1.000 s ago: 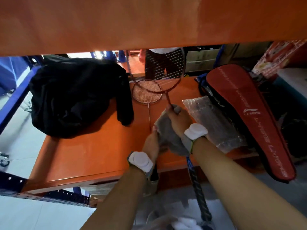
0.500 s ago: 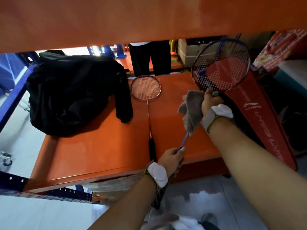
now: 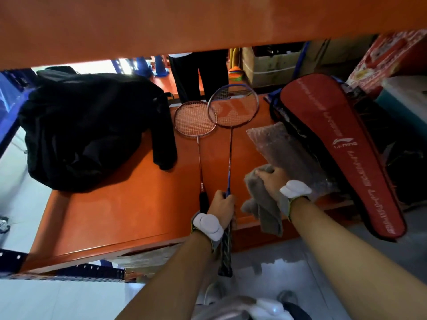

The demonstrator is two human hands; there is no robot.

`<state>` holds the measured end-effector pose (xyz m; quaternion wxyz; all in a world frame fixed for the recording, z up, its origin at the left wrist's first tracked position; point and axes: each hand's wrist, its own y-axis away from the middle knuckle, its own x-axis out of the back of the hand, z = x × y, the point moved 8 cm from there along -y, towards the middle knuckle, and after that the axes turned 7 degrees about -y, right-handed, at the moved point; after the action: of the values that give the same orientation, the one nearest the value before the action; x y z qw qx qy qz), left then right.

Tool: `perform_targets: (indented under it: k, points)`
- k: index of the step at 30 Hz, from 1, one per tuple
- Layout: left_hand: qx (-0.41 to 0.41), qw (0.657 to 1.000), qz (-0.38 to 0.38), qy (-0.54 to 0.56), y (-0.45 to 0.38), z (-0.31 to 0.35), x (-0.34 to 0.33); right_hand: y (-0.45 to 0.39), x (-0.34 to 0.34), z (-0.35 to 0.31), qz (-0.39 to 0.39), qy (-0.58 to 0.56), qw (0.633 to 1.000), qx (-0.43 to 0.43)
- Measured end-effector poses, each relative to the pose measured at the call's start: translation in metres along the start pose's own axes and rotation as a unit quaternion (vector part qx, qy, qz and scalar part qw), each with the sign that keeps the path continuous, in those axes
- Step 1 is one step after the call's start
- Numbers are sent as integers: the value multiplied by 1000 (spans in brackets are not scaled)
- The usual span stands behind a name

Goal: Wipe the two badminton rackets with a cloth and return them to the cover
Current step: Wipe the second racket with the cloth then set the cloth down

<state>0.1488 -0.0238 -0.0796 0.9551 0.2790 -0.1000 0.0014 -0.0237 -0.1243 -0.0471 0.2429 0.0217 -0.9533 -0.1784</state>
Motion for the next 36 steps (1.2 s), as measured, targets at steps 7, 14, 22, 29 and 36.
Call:
perform_targets:
  k: [7,14,22,29,36]
  points:
    - [-1,997,56,59,-44,12,5,44,-37,13,-205,-18,979,-5]
    - [-7,994,82,78,-77,35,-9,73,-63,13,-322,71,943,46]
    - [10,997,54,55,-72,27,-35,62,-56,25,-311,4,950,35]
    - [13,999,46,22,-64,-2,-38,51,-57,49,-302,28,953,-2]
    - [40,998,32,-22,-56,-21,-46,38,-61,70,-244,64,966,-59]
